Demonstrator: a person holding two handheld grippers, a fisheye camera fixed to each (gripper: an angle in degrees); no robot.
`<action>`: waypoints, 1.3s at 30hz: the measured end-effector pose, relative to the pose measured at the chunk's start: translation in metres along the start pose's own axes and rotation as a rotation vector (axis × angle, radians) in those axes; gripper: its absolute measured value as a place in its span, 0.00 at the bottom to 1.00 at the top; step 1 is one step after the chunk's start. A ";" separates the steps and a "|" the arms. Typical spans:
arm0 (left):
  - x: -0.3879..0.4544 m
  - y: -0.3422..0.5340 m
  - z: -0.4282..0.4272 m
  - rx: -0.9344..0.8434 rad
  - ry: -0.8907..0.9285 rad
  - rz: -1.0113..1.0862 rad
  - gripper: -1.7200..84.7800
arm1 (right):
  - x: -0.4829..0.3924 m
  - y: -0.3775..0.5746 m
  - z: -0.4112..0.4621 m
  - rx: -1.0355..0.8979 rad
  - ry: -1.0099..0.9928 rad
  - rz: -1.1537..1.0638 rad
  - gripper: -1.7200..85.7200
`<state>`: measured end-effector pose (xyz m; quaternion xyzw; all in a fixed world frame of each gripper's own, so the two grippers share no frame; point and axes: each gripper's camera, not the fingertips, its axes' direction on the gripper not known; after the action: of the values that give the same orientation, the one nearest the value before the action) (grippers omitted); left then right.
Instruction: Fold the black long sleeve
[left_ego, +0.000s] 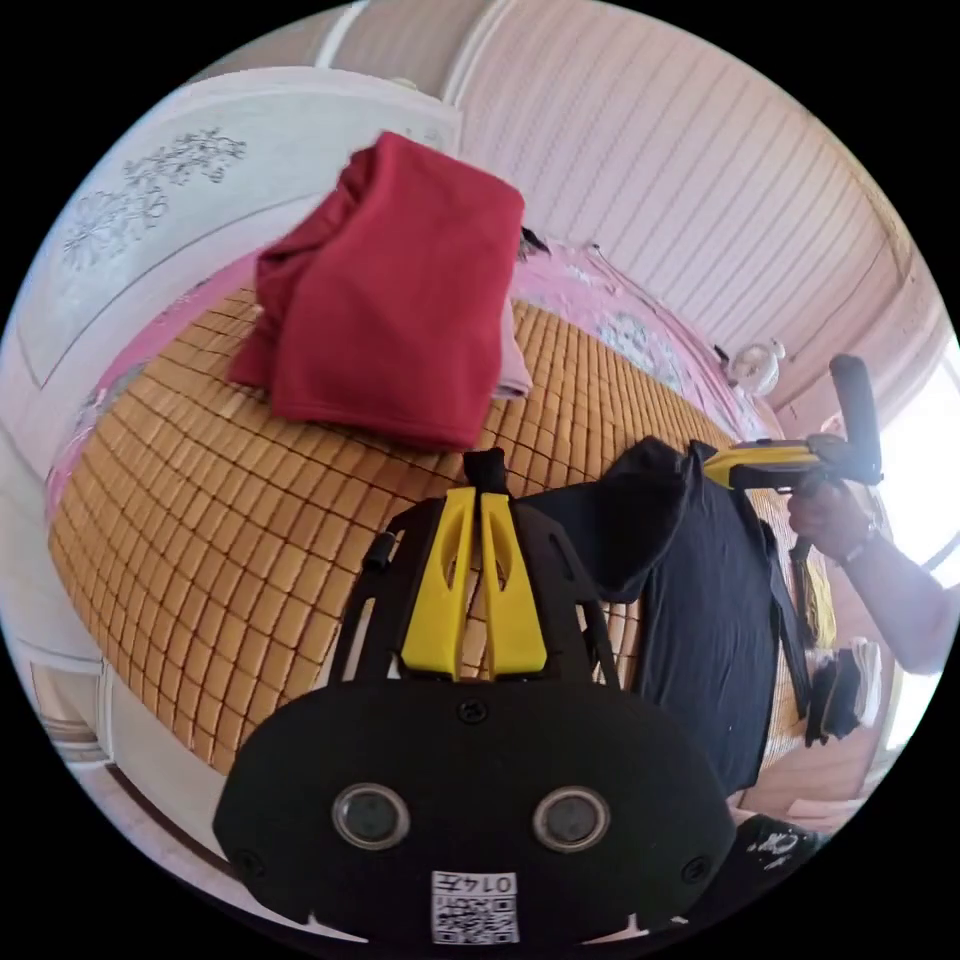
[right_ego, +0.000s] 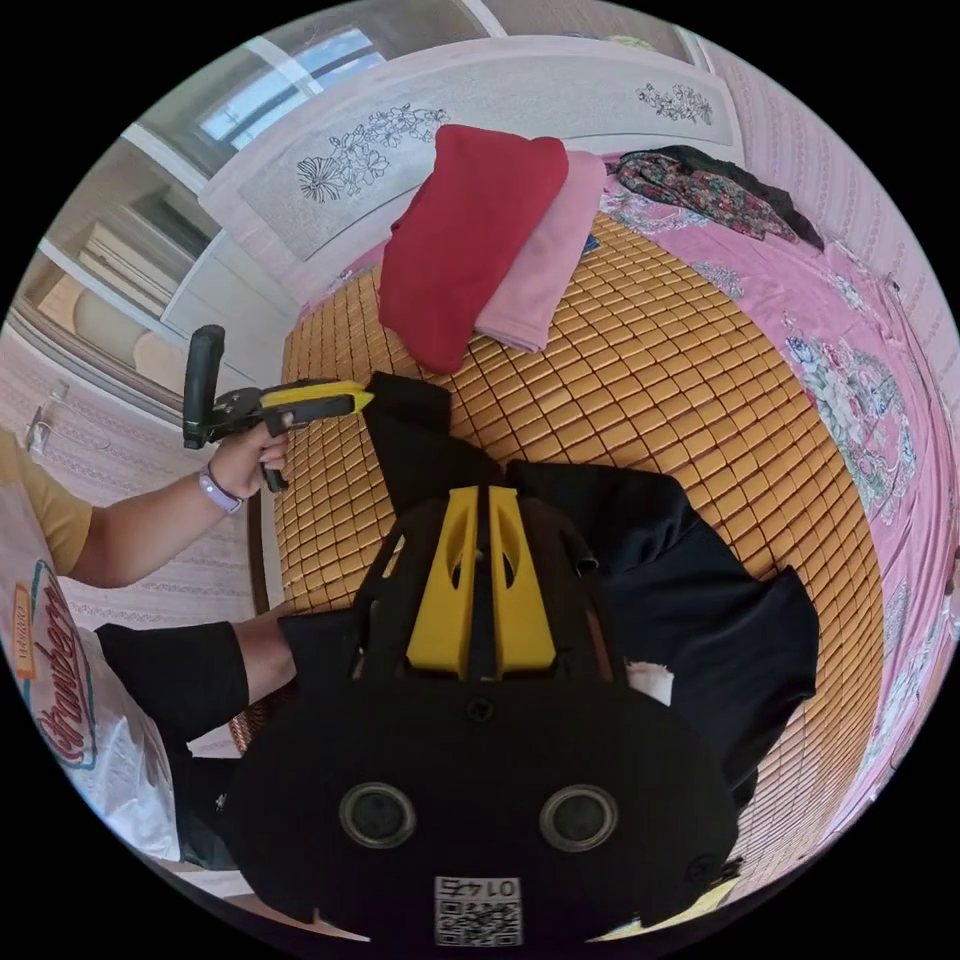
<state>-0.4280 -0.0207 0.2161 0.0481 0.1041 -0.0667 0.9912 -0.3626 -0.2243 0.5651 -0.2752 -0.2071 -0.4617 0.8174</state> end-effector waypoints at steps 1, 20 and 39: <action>-0.021 0.010 -0.028 0.051 -0.059 -0.050 0.01 | -0.003 0.000 -0.001 0.015 0.004 -0.008 0.06; -0.172 0.014 -0.017 -0.257 -0.024 -0.403 0.11 | -0.074 -0.020 0.093 -0.251 -0.028 -0.124 0.10; -0.181 0.005 -0.028 -0.208 -0.045 -0.346 0.01 | 0.025 0.002 0.076 -0.129 0.223 0.275 0.02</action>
<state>-0.6083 0.0095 0.2277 -0.0746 0.0948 -0.2262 0.9666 -0.3550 -0.1913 0.6374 -0.2998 -0.0459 -0.3856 0.8714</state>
